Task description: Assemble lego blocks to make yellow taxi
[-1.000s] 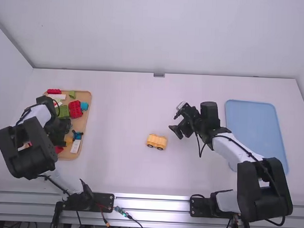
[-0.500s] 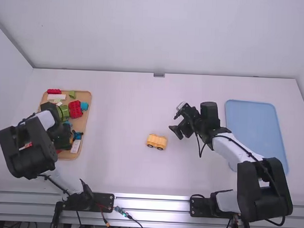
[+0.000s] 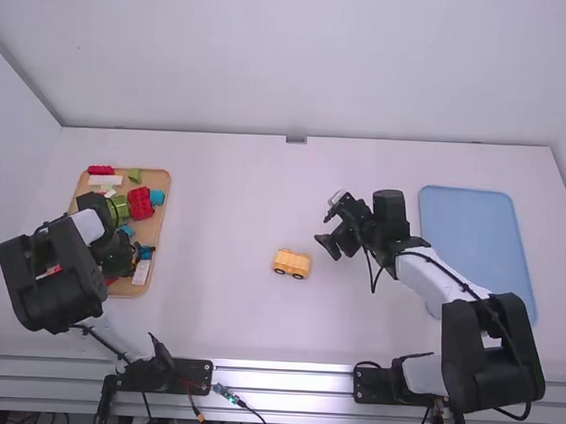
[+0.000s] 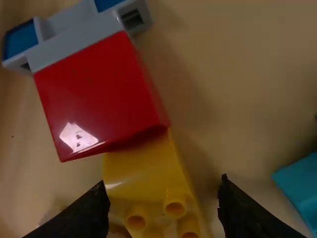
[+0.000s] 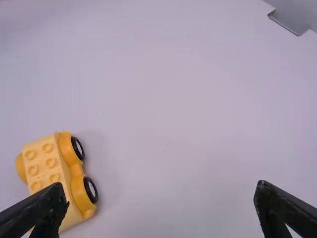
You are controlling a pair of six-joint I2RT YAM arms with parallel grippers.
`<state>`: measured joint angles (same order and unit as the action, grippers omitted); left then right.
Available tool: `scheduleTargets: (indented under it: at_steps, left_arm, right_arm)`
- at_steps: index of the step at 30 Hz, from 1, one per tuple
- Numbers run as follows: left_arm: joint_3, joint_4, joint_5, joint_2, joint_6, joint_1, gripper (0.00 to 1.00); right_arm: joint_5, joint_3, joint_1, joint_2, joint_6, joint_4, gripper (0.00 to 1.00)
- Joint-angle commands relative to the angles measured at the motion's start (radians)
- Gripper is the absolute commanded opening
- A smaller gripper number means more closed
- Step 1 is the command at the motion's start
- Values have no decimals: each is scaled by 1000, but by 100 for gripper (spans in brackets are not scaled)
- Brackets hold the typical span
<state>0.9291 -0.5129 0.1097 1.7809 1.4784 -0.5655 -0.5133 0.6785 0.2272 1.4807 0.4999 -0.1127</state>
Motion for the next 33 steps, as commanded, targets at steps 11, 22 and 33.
scheduleTargets:
  at_steps: [11,22,33]
  left_arm:
    - [-46,29,14,2,85,3,27]
    - [18,-5,11,-13,-22,-1,4]
    - [214,-187,-19,-29,-413,34,1]
  right_arm:
    - [-5,10,3,-17,-3,-4,99]
    - [-6,10,2,-17,-3,-11,99]
    - [-5,10,2,-17,-3,-12,99]
